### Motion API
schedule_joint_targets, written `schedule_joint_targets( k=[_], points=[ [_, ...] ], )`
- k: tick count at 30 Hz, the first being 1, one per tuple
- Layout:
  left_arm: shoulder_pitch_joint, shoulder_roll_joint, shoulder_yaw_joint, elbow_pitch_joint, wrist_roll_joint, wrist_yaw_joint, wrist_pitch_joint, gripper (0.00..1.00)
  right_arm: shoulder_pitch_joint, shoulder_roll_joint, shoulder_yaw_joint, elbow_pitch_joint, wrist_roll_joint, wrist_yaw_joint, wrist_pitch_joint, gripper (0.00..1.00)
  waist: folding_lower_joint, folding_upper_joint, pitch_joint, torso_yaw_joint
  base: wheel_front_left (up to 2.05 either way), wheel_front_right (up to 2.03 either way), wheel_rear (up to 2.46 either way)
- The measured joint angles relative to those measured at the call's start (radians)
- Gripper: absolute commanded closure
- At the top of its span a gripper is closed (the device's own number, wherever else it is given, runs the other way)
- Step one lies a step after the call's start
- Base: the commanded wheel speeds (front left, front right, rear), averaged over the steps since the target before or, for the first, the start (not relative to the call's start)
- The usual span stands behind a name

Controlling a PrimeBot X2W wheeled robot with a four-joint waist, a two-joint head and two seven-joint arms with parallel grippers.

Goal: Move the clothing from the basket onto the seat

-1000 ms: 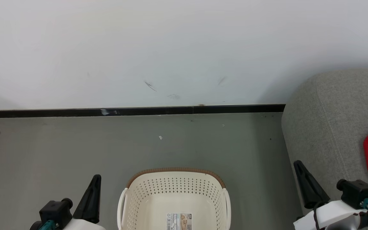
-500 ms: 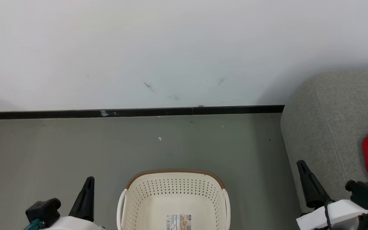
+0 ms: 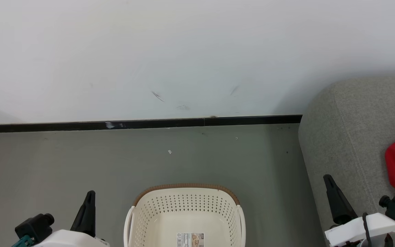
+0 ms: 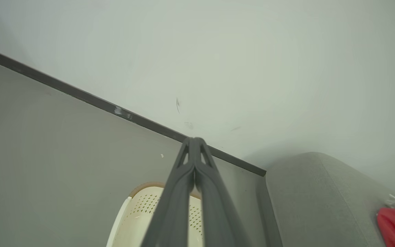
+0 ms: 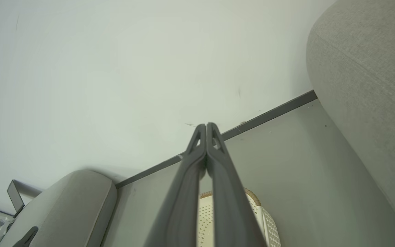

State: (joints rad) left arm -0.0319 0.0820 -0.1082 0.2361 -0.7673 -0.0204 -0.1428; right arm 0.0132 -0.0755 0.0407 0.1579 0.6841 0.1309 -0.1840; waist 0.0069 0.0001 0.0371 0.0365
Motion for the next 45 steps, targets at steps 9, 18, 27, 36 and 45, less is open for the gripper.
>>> schedule_joint_targets(
  k=[9,18,27,36,45],
  points=[
    [-0.001,-0.008,0.022,0.000,-0.105,-0.001,0.031,1.00,-0.001,-0.002,-0.013,0.012,0.126,0.000,0.030,1.00,0.0019,0.0000,-0.010,-0.005,0.00,0.00,0.00],
    [-0.002,-0.013,0.045,0.000,-0.208,-0.010,0.064,1.00,-0.003,-0.006,-0.023,0.023,0.252,0.000,0.060,1.00,0.0003,0.0000,-0.016,-0.009,0.00,0.00,0.00],
    [-0.003,-0.018,0.069,0.000,-0.314,-0.019,0.098,1.00,-0.022,-0.012,-0.031,0.041,0.378,0.000,0.082,1.00,-0.0037,0.0000,-0.018,-0.014,0.00,0.00,0.00],
    [-0.004,-0.023,0.096,0.000,-0.430,-0.028,0.132,1.00,-0.024,-0.016,-0.040,0.055,0.517,0.000,0.115,1.00,-0.0058,0.0000,-0.020,-0.019,0.00,0.00,0.00],
    [-0.017,-0.029,0.119,0.001,-0.532,-0.037,0.161,1.00,-0.044,-0.019,-0.052,0.073,0.642,0.000,0.138,1.00,-0.0062,0.0000,-0.024,-0.024,0.00,0.00,0.00]
  ],
)
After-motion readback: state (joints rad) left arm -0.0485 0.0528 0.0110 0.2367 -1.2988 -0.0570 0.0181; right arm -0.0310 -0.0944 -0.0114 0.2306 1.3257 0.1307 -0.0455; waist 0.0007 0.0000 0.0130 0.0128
